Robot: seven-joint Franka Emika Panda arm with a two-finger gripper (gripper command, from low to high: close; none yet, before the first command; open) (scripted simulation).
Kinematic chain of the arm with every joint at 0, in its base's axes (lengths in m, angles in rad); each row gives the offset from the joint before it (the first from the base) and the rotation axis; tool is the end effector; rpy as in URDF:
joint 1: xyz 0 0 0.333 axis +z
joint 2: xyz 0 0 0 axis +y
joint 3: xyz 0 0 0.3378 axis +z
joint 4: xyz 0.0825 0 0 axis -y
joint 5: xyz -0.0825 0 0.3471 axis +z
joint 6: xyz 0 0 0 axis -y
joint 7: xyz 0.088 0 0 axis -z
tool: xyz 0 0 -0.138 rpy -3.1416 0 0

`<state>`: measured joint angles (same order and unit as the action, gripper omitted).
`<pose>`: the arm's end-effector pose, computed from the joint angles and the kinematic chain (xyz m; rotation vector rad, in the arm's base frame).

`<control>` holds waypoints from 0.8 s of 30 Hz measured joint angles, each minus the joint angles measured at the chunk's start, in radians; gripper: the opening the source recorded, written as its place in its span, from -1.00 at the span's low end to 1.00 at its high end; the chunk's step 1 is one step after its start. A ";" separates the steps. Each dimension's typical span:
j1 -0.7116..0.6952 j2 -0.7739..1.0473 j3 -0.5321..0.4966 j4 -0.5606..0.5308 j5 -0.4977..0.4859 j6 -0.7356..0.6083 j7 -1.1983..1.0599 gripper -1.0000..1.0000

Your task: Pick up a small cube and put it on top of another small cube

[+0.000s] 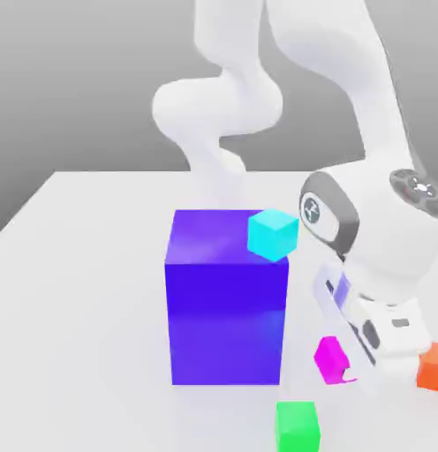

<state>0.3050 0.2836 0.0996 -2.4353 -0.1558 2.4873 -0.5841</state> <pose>0.4098 0.1753 0.1977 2.6155 1.6444 -0.3593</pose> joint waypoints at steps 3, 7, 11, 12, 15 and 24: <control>-0.014 0.001 0.007 0.026 -0.012 -0.037 -0.089 -1.00; -0.030 -0.008 0.019 0.061 -0.023 -0.084 -0.211 -1.00; -0.044 -0.028 0.038 0.095 -0.028 -0.125 -0.337 -1.00; -0.047 -0.035 0.043 0.103 -0.029 -0.135 -0.370 -1.00; -0.063 -0.057 0.055 0.116 -0.019 -0.144 -0.471 -1.00; -0.167 -0.119 0.042 0.050 0.078 0.001 -0.781 -1.00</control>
<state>0.1377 0.1646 0.1419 -2.3848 -0.0781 2.4885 -1.3655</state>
